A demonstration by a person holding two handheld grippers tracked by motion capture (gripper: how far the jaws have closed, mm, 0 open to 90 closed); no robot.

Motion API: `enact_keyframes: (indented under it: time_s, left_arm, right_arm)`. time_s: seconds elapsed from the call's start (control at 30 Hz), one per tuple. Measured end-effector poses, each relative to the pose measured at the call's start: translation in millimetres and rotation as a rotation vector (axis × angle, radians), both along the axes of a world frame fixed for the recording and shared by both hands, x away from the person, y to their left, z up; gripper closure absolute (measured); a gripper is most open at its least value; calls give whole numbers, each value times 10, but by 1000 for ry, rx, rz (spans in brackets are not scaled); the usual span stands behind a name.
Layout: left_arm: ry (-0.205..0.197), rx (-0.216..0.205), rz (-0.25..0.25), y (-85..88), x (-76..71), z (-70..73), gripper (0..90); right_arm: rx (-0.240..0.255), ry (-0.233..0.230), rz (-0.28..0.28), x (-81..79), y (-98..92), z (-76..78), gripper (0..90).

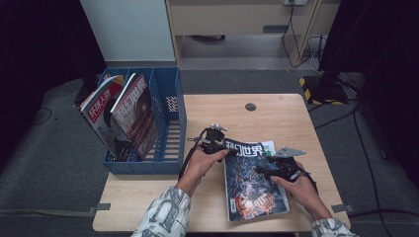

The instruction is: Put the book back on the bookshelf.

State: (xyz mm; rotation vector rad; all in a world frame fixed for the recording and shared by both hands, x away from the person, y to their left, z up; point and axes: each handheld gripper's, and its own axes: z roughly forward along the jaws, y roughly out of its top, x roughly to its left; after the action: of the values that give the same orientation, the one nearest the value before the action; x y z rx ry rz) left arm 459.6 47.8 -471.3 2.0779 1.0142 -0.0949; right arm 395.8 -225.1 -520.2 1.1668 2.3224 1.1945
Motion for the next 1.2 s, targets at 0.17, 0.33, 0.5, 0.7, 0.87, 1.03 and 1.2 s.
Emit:
enact_keyframes:
  time_s: [0.17, 0.33, 0.5, 0.7, 0.87, 1.03, 1.2]
  left_arm:
    - [1, -6, -6, 15, 1, 14, 668]
    - [6, -14, -2, 27, 21, 31, 676]
    - [15, -19, 0, -34, 68, 93, 586]
    - [24, -4, -1, -136, 142, 124, 507]
    - [42, -18, 9, -183, 179, 90, 513]
    - [58, -25, 5, -226, 201, 42, 518]
    - [65, -10, -12, -293, 204, -2, 547]
  right_arm:
    - [8, 16, -19, -4, -14, -3, 292]
    - [22, 30, -6, -16, 8, -11, 296]
    - [15, 19, -9, -16, 23, -12, 298]
    - [11, 20, -6, -18, 23, -10, 298]
    - [7, 8, -3, -23, 27, -11, 301]
    - [3, 9, -2, -26, 29, -7, 302]
    - [0, 2, 2, -26, 28, -7, 302]
